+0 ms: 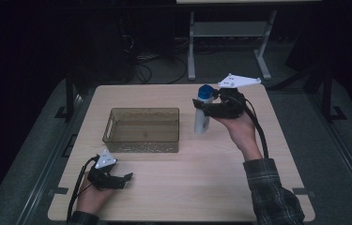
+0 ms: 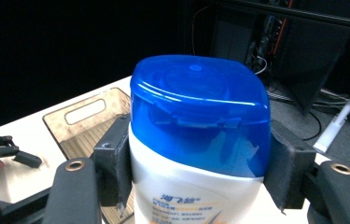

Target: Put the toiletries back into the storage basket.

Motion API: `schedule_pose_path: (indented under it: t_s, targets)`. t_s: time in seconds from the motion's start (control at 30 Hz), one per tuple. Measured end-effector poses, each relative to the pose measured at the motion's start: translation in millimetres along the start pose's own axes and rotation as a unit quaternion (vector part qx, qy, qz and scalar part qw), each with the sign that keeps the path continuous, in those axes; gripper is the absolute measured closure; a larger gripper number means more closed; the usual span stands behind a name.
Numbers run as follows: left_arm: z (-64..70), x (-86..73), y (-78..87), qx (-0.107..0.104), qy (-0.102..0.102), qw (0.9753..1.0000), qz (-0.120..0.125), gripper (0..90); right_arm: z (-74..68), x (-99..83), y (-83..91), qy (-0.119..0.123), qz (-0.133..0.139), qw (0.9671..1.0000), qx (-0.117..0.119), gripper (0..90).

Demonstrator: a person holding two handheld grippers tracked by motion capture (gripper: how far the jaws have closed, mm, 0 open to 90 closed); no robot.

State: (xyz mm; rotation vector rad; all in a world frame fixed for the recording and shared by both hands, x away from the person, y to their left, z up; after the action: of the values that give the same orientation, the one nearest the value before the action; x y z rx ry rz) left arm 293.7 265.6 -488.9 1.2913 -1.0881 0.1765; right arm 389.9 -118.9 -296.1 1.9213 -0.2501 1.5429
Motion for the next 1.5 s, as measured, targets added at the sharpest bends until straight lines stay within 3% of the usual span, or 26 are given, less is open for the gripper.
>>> schedule_pose_path:
  t_s: [0.57, 1.5]
  targets:
    - [0.0, 0.0, 0.0, -0.001, 0.0, 1.0, 0.0, 12.6, -16.7, 13.4, -30.5, 0.019, 0.008, 0.9996, 0.018, 35.3]
    - [-0.1, -0.1, 0.0, -0.002, -0.003, 1.0, 0.0, 12.6, -35.8, 7.4, -81.2, 0.025, -0.014, 0.9987, 0.042, 35.3]
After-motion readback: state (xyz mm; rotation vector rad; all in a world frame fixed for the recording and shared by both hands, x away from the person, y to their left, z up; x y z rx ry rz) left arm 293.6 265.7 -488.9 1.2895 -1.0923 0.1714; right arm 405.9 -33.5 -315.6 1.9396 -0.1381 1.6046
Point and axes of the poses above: each handheld gripper's, and its own axes: y roughly backward along the jaws, x roughly out of its top, z roughly to its right, the point moved 2 cm from there along -y, roughly forward along the jaws, and after that the axes turned 9 degrees about x, right-handed, at the moved point
